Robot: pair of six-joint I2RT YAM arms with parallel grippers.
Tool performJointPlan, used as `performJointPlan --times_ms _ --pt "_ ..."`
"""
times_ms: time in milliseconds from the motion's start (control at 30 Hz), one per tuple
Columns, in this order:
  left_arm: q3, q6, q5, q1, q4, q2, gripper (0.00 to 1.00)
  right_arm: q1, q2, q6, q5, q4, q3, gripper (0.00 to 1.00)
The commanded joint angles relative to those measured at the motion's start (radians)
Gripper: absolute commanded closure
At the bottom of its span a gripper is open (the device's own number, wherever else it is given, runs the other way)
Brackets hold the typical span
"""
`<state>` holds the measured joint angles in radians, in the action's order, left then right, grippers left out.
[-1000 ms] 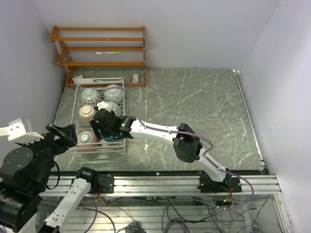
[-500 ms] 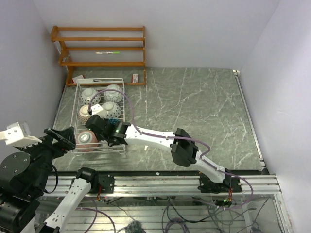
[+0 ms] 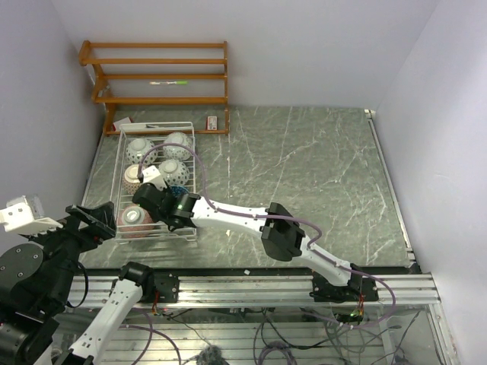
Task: Load the bowls into the dish rack
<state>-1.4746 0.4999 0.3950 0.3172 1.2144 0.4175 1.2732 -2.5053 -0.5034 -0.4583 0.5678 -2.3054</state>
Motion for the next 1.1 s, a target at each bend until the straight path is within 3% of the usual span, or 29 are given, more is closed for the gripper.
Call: performJointPlan --times_ms 0,233,400,567,667,833,1067 --pt "-0.018 -0.023 0.010 0.006 0.017 -0.014 0.07 0.003 -0.022 0.014 -0.068 0.026 -0.042 0.61" --pt "-0.021 -0.027 0.016 0.006 0.014 -0.015 0.07 0.009 0.025 0.021 -0.139 0.009 0.011 0.90" --pt "-0.036 -0.030 0.014 0.006 0.010 0.003 0.06 0.012 0.113 0.053 -0.108 -0.067 0.077 0.94" --pt "-0.067 -0.041 0.030 0.008 0.010 0.020 0.07 0.007 0.317 0.050 0.043 -0.263 0.307 0.94" --pt "-0.087 -0.045 0.035 0.008 0.013 0.035 0.06 -0.026 0.435 0.001 0.184 -0.401 0.466 0.94" --pt "-0.110 -0.054 0.053 0.009 0.024 0.049 0.07 -0.149 0.595 -0.205 0.564 -0.798 0.776 0.95" --pt "-0.135 -0.055 0.068 0.010 0.029 0.072 0.07 -0.304 0.499 -0.660 0.971 -1.398 0.961 0.95"
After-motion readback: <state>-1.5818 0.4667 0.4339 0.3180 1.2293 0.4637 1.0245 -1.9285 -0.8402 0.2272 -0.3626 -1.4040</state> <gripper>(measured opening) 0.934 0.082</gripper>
